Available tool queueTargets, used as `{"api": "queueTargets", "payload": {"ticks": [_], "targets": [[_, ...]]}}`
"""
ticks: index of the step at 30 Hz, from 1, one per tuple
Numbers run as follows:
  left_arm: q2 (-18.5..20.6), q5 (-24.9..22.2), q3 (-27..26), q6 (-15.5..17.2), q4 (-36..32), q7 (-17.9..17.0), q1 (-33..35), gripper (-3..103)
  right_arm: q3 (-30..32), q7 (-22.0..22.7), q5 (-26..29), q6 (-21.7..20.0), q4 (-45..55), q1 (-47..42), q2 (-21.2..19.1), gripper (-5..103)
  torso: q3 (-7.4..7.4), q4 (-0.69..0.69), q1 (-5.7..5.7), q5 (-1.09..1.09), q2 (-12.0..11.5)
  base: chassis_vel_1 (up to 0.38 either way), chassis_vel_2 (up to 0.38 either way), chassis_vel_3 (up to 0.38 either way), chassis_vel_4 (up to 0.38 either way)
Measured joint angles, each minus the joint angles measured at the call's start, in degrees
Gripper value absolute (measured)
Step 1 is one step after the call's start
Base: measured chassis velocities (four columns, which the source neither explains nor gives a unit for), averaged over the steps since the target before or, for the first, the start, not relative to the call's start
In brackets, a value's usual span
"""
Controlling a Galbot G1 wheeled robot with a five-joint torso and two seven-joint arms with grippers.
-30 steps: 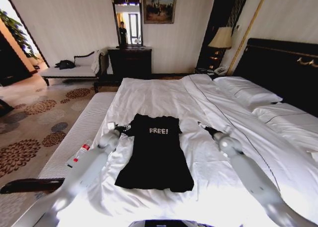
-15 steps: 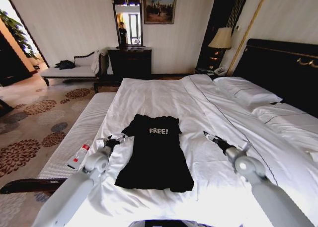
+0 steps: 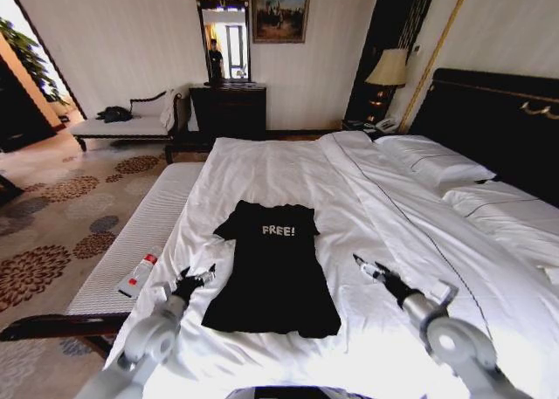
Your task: Fold the clothes on the bed.
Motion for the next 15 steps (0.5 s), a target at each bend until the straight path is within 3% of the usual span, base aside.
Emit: {"api": "queueTargets", "payload": {"ticks": [8, 15], "targets": [[-1.03, -1.11, -4.3, -0.55, -2.15, 0.64, 6.68, 100, -2.74, -0.72, -3.06, -1.28, 2.73, -5.89, 4.42, 100, 0.0, -0.02, 0.01, -0.01, 0.0, 0.0, 0.0, 0.0, 0.0], [-2.43, -1.84, -8.32, -1.43, -3.81, 4.12, 14.57, 100, -8.81, -1.74, -11.72, -0.56, 4.99, -10.45, 9.05, 100, 0.0, -0.01, 0.01, -0.01, 0.0, 0.0, 0.0, 0.0, 0.0]]}}
